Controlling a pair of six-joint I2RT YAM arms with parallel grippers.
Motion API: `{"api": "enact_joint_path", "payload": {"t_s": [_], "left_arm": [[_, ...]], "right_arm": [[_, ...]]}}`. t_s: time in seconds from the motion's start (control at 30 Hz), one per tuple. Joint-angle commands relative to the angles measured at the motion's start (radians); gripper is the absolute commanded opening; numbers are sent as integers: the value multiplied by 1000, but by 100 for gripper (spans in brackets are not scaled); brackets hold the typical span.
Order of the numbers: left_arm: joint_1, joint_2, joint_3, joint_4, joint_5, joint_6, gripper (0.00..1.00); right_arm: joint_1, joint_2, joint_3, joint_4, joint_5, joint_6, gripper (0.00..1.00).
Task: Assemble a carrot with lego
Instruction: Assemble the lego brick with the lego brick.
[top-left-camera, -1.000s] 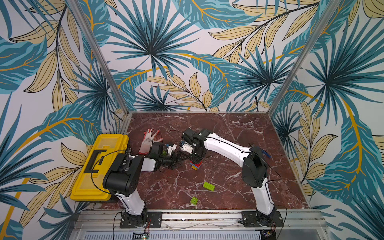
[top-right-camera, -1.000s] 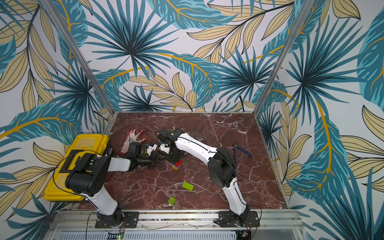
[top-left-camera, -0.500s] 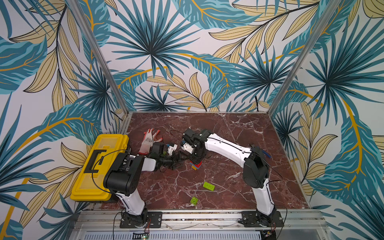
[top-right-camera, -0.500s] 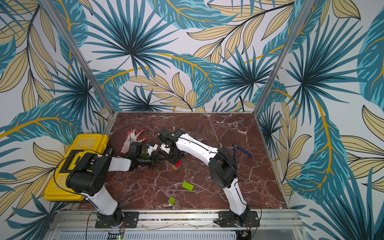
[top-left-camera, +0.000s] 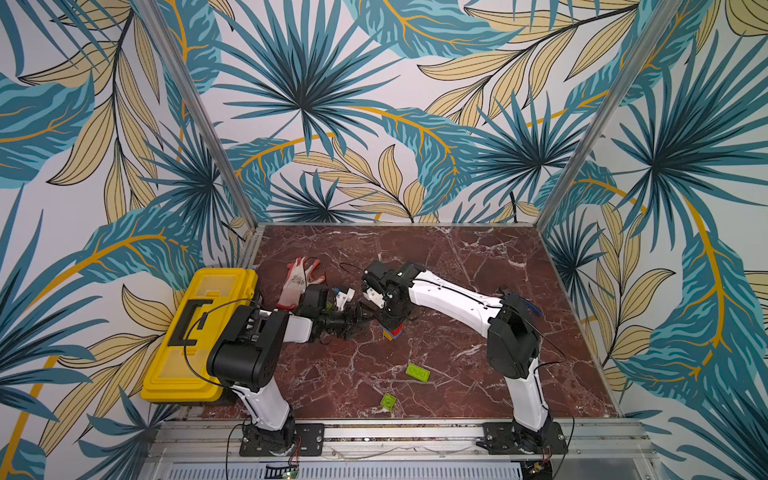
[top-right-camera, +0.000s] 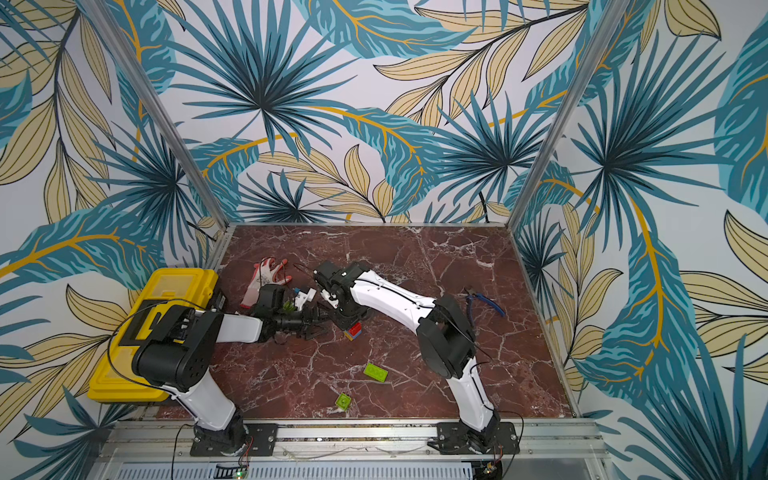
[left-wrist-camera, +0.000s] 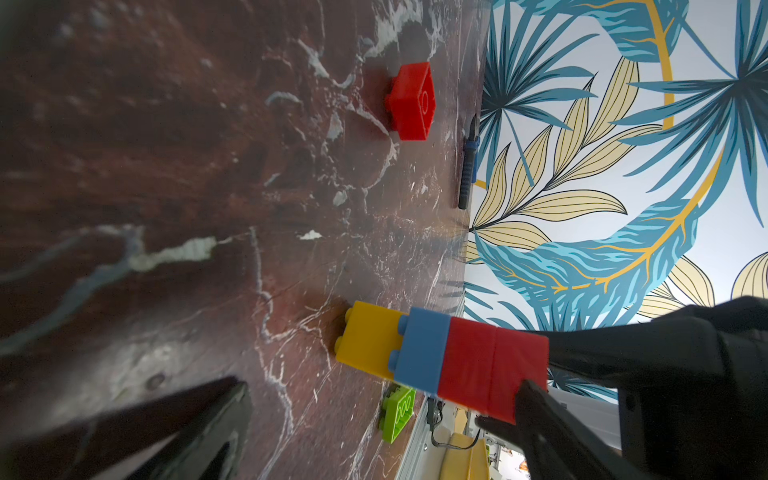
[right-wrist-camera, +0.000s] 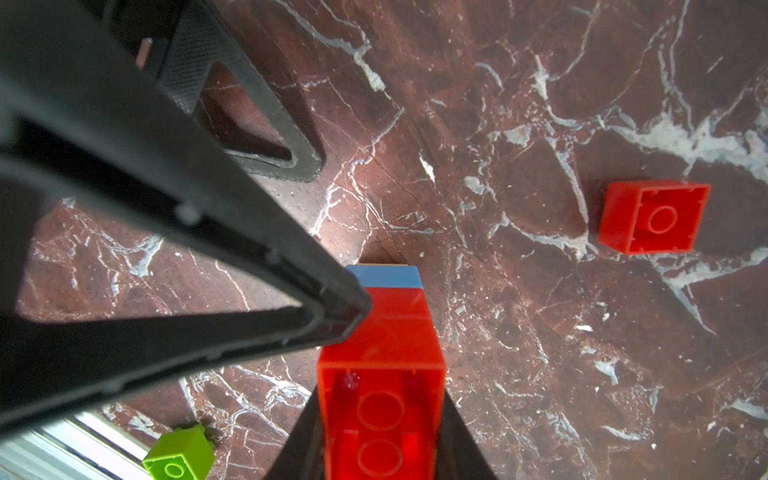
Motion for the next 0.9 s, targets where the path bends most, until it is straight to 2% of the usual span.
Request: {"api": "enact_joint_path", "payload": {"t_s": [0.0, 0.37, 0.67, 0.87], "left_arm": [[-2, 16, 17, 5, 2, 16, 99], [11, 14, 9, 4, -10, 10, 99], [12, 15, 12, 4, -2, 13, 99], [10, 9, 11, 3, -2, 15, 99]], "right_arm": [[17, 144, -92, 14, -20, 27, 16], [17, 231, -58, -24, -37, -11, 13], [14, 118, -148, 69, -31, 0, 13], [14, 62, -109, 60, -22, -14, 16]]}}
